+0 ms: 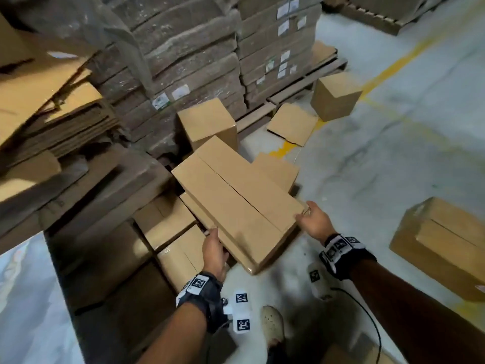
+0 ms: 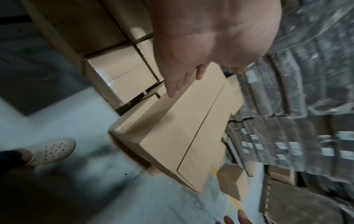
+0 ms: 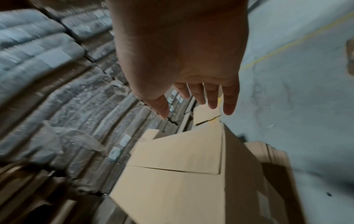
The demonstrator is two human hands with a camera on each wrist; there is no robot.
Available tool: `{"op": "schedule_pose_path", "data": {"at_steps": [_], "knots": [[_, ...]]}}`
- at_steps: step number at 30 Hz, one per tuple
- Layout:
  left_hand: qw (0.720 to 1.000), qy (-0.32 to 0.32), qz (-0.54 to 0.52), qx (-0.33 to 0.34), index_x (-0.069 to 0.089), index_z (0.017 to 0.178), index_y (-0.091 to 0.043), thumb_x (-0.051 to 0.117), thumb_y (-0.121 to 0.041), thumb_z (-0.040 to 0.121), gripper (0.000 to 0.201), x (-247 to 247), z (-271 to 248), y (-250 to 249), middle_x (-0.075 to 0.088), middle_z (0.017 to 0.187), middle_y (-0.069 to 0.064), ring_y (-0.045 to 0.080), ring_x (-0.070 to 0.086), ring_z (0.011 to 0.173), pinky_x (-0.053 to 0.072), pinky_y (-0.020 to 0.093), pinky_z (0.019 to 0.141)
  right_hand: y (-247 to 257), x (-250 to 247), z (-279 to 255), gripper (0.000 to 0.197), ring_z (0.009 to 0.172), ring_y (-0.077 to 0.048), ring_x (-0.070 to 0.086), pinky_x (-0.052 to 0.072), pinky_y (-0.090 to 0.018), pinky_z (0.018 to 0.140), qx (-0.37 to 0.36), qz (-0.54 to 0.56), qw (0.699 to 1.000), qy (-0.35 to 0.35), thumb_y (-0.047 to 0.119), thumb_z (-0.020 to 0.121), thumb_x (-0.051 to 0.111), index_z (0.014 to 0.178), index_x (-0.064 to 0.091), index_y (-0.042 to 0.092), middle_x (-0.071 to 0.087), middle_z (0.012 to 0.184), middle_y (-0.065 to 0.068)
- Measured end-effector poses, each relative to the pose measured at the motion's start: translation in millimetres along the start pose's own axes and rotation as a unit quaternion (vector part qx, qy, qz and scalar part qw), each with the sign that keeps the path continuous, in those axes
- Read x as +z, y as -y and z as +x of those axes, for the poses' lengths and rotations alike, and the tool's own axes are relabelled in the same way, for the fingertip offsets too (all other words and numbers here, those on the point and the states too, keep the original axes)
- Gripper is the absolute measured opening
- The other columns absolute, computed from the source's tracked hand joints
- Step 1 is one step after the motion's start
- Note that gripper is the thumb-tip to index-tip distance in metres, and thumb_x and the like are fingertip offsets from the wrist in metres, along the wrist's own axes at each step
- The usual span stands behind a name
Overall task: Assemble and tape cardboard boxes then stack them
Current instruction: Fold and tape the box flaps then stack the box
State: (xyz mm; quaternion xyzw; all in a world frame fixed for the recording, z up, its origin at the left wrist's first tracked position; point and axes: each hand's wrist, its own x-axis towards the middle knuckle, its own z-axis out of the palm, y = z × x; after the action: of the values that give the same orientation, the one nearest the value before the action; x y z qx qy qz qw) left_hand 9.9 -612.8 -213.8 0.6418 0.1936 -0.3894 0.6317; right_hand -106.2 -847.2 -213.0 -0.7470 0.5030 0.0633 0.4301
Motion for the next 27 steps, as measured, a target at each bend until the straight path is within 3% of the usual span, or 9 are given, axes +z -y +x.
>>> {"op": "schedule_pose_path", "data": {"at_steps": [5,9,11,13,15,18,20,24,27], "knots": [[0.996,-0.032,-0.036,-0.08,0.04,0.152,-0.015,0.038,-0.053,0.105,0.061,41.7,73.2,30.8,0.049,0.149,0.006,0.03,0.041,0.142,0.028,0.053,0.12,-24.1,20.4,102.6,0.055,0.128,-0.038,0.053,0.043,-0.038,0.103,0.034,-0.08,0.995,0.047,0.026,0.097,0.061,0.143,0.043,0.002,0.055,0.14,-0.022],[0.986,-0.007,-0.075,-0.148,0.035,0.153,-0.008,0.04,-0.066,0.099,0.079,52.3,116.7,50.8,0.042,0.155,0.007,0.028,0.037,0.146,0.023,0.046,0.123,-33.8,38.6,138.6,0.063,0.137,-0.038,0.044,0.037,-0.039,0.109,0.048,-0.115,0.99,0.064,0.027,0.098,0.061,0.149,0.035,0.0,0.044,0.15,-0.023],[0.99,-0.021,-0.054,-0.132,0.041,0.147,-0.01,0.051,-0.068,0.094,0.079,52.3,129.2,57.3,0.05,0.143,0.006,0.03,0.045,0.139,0.033,0.048,0.118,-34.6,43.3,144.6,0.075,0.141,-0.039,0.039,0.035,-0.041,0.113,0.043,-0.12,0.99,0.066,0.041,0.094,0.064,0.152,0.034,0.003,0.039,0.155,-0.022],[0.993,-0.075,0.016,-0.092,0.042,0.145,-0.017,0.069,-0.074,0.074,0.095,41.6,135.6,65.2,0.05,0.141,0.003,0.03,0.049,0.132,0.04,0.05,0.112,-36.1,47.7,143.1,0.098,0.14,-0.038,0.041,0.035,-0.045,0.116,0.044,-0.102,0.99,0.088,0.074,0.078,0.057,0.153,0.038,0.013,0.041,0.155,-0.018],[0.988,-0.131,0.076,-0.034,0.045,0.141,-0.024,0.071,-0.063,0.073,0.083,31.7,119.8,58.2,0.053,0.139,0.004,0.028,0.053,0.126,0.042,0.05,0.111,-40.8,52.1,135.1,0.118,0.136,-0.038,0.046,0.038,-0.048,0.114,0.04,-0.078,0.992,0.095,0.093,0.059,0.045,0.147,0.048,0.015,0.048,0.15,-0.017],[0.98,-0.137,0.13,0.067,0.05,0.131,-0.025,0.071,-0.039,0.089,0.048,20.2,92.0,30.2,0.062,0.123,0.004,0.026,0.061,0.112,0.049,0.048,0.104,-26.5,51.3,98.7,0.087,0.125,-0.039,0.053,0.044,-0.047,0.107,0.015,-0.022,0.999,0.034,0.075,0.082,0.06,0.132,0.054,0.004,0.056,0.138,-0.021],[0.971,-0.124,0.175,0.109,0.047,0.135,-0.017,0.071,-0.037,0.091,0.054,12.4,71.4,5.1,0.059,0.113,0.001,0.025,0.06,0.105,0.051,0.045,0.1,-13.8,48.9,70.5,0.075,0.123,-0.038,0.055,0.046,-0.044,0.104,0.01,0.006,1.0,0.01,0.062,0.089,0.063,0.131,0.053,0.0,0.059,0.135,-0.019],[0.972,-0.062,0.187,0.125,0.038,0.136,-0.008,0.071,-0.054,0.075,0.083,-8.1,17.4,-38.3,0.063,0.117,0.004,0.022,0.063,0.105,0.05,0.044,0.101,12.6,38.4,-1.3,0.074,0.116,-0.036,0.06,0.05,-0.04,0.096,-0.005,0.027,0.999,-0.033,0.062,0.089,0.064,0.126,0.059,-0.002,0.065,0.127,-0.018],[0.953,-0.059,0.237,0.18,0.036,0.122,-0.013,0.068,-0.037,0.093,0.049,-37.2,-37.3,-59.4,0.059,0.113,0.0,0.015,0.058,0.096,0.044,0.031,0.091,32.1,32.4,-69.3,0.067,0.111,-0.034,0.063,0.052,-0.038,0.092,-0.031,0.058,0.995,-0.075,0.061,0.088,0.066,0.121,0.064,0.002,0.069,0.121,-0.016]]}}
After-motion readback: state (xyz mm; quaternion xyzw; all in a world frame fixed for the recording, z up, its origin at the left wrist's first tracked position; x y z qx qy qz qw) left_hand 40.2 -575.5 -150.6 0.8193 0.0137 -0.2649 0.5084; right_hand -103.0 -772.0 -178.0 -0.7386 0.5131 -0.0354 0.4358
